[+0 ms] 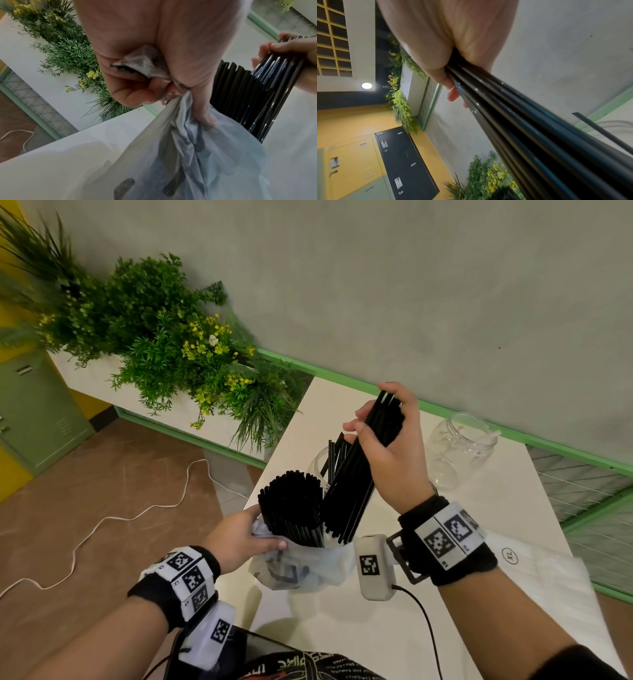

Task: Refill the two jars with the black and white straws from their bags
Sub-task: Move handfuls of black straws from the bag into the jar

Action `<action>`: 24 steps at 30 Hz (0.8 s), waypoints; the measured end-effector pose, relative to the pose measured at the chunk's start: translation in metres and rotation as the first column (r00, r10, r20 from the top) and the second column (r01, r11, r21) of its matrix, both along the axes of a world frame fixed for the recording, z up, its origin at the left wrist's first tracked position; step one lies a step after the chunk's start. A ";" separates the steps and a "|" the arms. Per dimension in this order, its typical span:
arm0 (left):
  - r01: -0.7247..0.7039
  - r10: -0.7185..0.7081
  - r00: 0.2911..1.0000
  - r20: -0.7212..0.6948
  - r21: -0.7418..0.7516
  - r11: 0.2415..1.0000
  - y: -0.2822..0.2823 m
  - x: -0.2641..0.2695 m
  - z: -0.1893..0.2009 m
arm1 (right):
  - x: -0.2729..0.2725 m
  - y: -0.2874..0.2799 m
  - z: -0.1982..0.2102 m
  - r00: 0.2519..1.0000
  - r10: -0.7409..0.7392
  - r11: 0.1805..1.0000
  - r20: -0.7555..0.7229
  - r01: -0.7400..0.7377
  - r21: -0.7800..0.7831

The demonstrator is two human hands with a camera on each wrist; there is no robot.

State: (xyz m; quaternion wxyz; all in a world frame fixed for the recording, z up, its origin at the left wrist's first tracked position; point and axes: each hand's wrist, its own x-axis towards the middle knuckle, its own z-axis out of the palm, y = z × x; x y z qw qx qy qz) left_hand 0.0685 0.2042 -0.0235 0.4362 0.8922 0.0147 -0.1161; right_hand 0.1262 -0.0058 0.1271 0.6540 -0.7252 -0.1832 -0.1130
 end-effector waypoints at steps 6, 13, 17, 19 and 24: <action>0.006 -0.006 1.000 -0.010 -0.012 1.000 0.002 -0.001 0.001 | 0.010 -0.022 0.025 0.993 -0.102 0.987 0.061 0.093 0.134; 0.009 -0.010 1.000 -0.006 -0.032 0.999 0.000 -0.001 0.002 | 0.030 -0.033 0.030 0.942 -0.292 0.934 0.166 0.244 0.261; 0.008 -0.008 1.000 -0.011 -0.016 1.000 0.000 -0.003 0.004 | 0.041 -0.020 0.022 0.934 -0.280 0.950 0.221 0.237 0.205; 0.003 -0.003 1.000 -0.013 -0.006 1.000 0.000 -0.003 0.003 | 0.047 -0.014 0.014 0.931 -0.289 0.952 0.222 0.255 0.170; -0.011 0.012 1.000 -0.003 0.030 0.999 -0.001 -0.004 0.002 | 0.054 -0.013 -0.014 0.930 -0.332 0.938 0.157 0.308 0.161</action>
